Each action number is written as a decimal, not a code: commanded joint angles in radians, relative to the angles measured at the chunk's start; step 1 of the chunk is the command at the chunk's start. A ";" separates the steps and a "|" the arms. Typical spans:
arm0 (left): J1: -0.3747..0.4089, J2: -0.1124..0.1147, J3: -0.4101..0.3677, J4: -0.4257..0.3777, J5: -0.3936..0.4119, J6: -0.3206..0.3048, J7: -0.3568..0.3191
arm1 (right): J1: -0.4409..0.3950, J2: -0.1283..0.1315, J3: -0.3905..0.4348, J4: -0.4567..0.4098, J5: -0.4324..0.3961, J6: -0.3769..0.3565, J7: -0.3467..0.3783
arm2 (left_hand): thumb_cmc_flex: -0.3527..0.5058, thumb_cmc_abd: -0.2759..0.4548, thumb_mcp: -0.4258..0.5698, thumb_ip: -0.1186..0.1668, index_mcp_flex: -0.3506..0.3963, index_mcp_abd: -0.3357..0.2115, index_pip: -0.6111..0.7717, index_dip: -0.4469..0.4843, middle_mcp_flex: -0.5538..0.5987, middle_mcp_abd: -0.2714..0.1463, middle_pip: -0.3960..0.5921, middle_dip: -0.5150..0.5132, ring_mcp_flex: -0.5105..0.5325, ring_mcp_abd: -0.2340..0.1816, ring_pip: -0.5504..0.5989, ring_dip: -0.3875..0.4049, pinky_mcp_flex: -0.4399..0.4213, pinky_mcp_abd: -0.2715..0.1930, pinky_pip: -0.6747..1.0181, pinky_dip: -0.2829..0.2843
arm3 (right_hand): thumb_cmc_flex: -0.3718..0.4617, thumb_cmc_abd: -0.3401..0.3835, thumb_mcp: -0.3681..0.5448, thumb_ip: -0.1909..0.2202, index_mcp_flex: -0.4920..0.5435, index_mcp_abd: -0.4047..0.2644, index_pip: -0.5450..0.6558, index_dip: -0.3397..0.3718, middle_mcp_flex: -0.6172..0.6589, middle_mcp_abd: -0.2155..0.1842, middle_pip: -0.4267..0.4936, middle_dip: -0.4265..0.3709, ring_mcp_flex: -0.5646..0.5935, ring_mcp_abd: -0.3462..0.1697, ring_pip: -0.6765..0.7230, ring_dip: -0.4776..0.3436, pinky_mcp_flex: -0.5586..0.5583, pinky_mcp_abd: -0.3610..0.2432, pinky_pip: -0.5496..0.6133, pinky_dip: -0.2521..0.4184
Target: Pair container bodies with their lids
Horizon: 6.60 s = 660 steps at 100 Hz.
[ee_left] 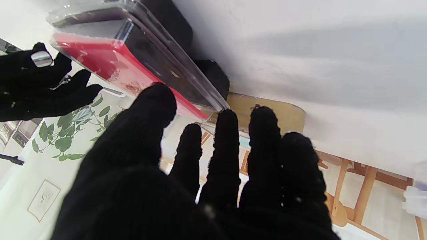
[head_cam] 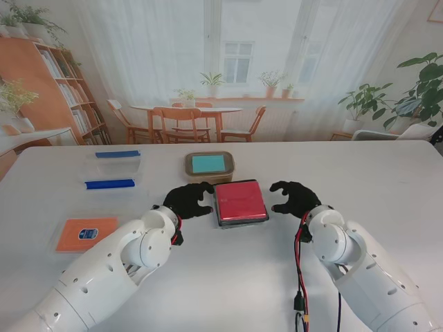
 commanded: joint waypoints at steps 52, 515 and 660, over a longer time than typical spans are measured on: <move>-0.048 -0.006 0.061 0.055 -0.026 0.010 -0.039 | 0.063 -0.008 -0.054 0.057 0.041 -0.003 0.034 | 0.022 -0.042 0.031 -0.044 -0.051 0.066 -0.100 -0.094 -0.152 -0.026 -0.103 -0.099 -0.105 -0.033 -0.109 -0.016 -0.112 -0.068 -0.068 0.020 | 0.006 -0.040 0.027 -0.012 0.014 -0.001 0.009 0.017 0.007 0.000 0.018 0.011 0.016 -0.008 0.026 0.012 0.008 -0.024 0.061 0.014; -0.153 -0.049 0.125 0.177 -0.217 -0.030 -0.074 | 0.188 -0.028 -0.174 0.182 0.119 -0.008 0.054 | 0.060 0.053 -0.011 -0.018 -0.027 0.045 -0.097 -0.106 -0.136 -0.037 -0.116 -0.124 -0.124 -0.023 -0.116 -0.029 -0.159 -0.083 -0.094 0.009 | 0.041 -0.018 0.037 -0.012 0.032 -0.025 0.022 0.003 0.016 -0.016 0.024 0.008 0.020 -0.011 0.032 0.007 0.019 -0.030 0.073 0.011; -0.117 -0.055 0.067 0.180 -0.232 -0.034 -0.029 | 0.192 -0.030 -0.177 0.148 0.105 0.034 0.044 | 0.068 0.088 -0.069 -0.005 -0.015 0.044 -0.104 -0.105 -0.127 -0.013 -0.115 -0.123 -0.111 -0.001 -0.109 -0.032 -0.138 -0.074 -0.086 0.012 | 0.020 -0.002 0.015 -0.012 0.039 -0.027 0.013 0.003 0.017 0.005 0.030 0.010 0.020 -0.009 0.039 0.008 0.026 -0.028 0.088 0.010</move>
